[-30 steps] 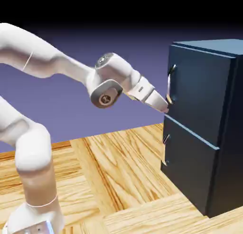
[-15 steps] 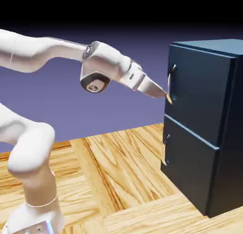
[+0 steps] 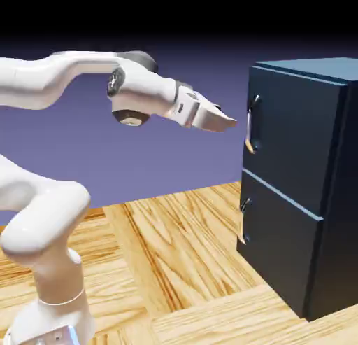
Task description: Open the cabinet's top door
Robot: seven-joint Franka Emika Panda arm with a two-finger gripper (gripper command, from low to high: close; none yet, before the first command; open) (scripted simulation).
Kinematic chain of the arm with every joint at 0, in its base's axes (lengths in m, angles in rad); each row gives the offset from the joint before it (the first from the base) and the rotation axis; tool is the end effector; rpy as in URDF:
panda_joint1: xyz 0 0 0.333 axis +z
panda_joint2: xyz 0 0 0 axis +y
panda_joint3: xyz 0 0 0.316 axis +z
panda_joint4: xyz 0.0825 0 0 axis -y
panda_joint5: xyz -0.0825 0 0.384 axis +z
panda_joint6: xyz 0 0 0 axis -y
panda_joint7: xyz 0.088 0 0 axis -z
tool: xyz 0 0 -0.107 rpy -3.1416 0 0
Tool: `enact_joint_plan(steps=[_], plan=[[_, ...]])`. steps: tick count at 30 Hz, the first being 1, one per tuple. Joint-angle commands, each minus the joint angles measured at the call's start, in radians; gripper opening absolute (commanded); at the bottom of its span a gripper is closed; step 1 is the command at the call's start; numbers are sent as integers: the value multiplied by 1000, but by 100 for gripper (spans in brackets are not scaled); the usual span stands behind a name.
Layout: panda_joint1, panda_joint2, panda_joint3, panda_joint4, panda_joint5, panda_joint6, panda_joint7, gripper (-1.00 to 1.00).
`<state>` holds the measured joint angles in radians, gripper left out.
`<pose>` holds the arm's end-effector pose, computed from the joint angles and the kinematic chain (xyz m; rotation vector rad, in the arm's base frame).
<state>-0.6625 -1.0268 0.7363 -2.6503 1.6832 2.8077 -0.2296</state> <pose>0.3404 0.0242 0.5574 -1.9651 0.9918 -1.4536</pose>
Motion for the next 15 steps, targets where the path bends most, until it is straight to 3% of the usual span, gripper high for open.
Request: enact_joint_plan(steps=[1,15], plan=[[-17,-12,19,4,44,-6,-25,0],[-261,-177,285,62,653,-89,-376,0]])
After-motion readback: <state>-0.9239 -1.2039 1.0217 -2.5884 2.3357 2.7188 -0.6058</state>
